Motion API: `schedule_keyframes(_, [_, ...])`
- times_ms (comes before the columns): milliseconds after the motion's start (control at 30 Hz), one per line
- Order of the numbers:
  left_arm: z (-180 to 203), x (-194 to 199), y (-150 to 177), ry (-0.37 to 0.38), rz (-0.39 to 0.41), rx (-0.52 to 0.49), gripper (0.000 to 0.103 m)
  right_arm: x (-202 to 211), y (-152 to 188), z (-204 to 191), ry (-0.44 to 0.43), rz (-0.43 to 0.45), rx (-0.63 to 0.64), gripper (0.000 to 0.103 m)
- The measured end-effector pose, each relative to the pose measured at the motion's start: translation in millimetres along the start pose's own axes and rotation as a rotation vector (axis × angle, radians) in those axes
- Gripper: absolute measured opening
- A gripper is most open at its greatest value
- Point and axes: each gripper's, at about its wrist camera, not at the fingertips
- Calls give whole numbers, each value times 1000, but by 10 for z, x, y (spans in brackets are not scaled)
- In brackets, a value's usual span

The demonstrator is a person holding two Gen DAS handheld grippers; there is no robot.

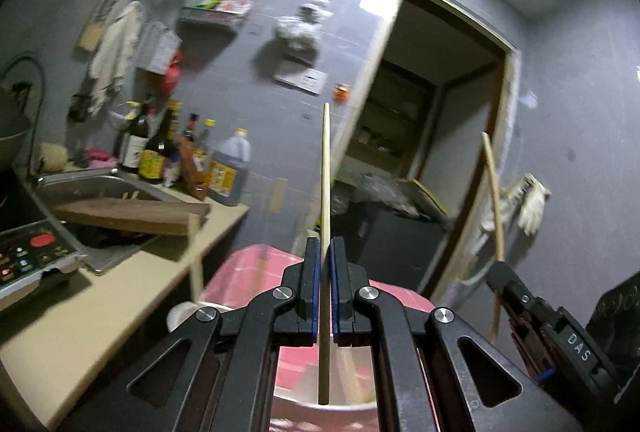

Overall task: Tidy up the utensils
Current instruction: 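Lift both chopsticks upright and carry them over the white caddy, then lower both held chopsticks down into the white caddy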

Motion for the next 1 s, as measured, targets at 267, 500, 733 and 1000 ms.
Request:
schedule_keyframes(267, [-420,-185,-48,-81,46,75,3,-426,196,-76,1,-39,47,5])
schedule_keyframes(500, [-397,-301,118,-89,29,44,3,-578,410,-86,29,-105,105,5])
schedule_keyframes(733, [-269,-314,310,-91,-3,-8,3,-547,467,-60,44,-145,106,5])
schedule_keyframes(1000, [-217,-293,443,-119,-30,-50,3,-491,504,-54,61,-203,105,5])
Point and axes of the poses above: each gripper's, at about its wrist camera, not at the fingertips, and x roughly against the way its jaws point, z to its right, y to its underside, and after that the axes turned 10 degrees about -y, right-handed
